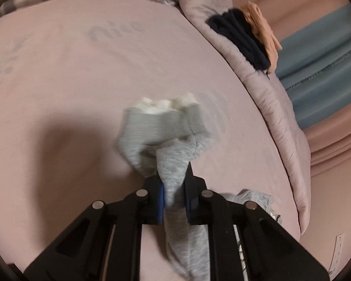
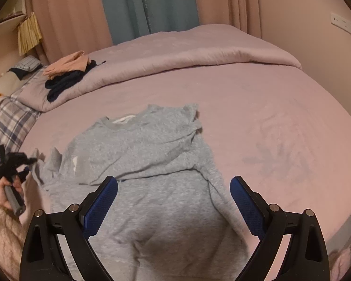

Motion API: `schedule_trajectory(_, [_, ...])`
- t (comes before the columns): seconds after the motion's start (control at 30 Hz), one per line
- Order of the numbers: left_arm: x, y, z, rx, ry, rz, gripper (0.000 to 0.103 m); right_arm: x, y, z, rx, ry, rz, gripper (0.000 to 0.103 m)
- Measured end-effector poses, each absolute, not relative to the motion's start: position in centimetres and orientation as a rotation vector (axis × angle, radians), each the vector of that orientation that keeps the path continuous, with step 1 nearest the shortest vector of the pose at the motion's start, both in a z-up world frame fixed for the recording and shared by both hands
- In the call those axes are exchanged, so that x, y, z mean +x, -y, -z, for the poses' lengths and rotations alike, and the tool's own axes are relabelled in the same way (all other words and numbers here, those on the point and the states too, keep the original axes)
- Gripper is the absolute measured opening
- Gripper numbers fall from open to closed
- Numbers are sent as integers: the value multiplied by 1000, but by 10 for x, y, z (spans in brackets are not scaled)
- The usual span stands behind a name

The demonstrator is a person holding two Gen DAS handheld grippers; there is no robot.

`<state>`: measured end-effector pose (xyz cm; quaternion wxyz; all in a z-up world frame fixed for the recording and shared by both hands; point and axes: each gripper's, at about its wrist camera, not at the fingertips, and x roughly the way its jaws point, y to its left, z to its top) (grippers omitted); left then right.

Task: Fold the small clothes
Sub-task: 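Reach the left gripper to the other sleeve cuff and close on it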

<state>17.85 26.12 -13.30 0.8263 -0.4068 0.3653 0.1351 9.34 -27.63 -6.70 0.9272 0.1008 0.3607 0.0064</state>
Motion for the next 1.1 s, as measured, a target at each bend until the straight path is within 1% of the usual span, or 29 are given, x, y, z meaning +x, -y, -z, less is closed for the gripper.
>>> schedule_trajectory(0.13, [134,-270,134,-872,-756,-331,13,96,272,69,198,-741,-31,96])
schedule_trajectory(0.23, [107,-279,152,-912,-790,-359,14,97,268,71,198,-748,-46,96])
schedule_trajectory(0.3, [105,-282,161,-931,-805,-371,20,97,266,74,197,-757,-54,96])
schedule_trajectory(0.37, [101,-286,165,-972,-786,-356,21,96,265,75,194,-761,-59,96])
schedule_trajectory(0.43, [99,-290,161,-992,-770,-364,28,95,264,74,190,-761,-59,96])
schedule_trajectory(0.47, [100,-291,158,-986,-760,-377,33,95,264,74,189,-760,-57,96])
schedule_trajectory(0.5, [100,-294,154,-973,-749,-395,41,94,265,74,190,-758,-54,96])
schedule_trajectory(0.57, [101,-297,152,-962,-737,-400,51,94,266,73,194,-759,-50,96])
schedule_trajectory(0.7, [105,-305,154,-961,-752,-403,52,93,266,73,193,-761,-48,96])
schedule_trajectory(0.87, [89,-311,154,-996,-717,-487,52,92,267,73,195,-762,-45,96])
schedule_trajectory(0.9, [85,-312,151,-984,-707,-532,47,92,267,73,195,-763,-44,96])
schedule_trajectory(1.0, [70,-321,149,-1007,-670,-590,47,91,268,73,195,-763,-41,96])
schedule_trajectory(1.03, [68,-324,152,-1047,-663,-552,48,91,268,74,196,-764,-42,96])
schedule_trajectory(1.1, [68,-328,157,-1119,-657,-479,57,91,268,74,196,-765,-43,96])
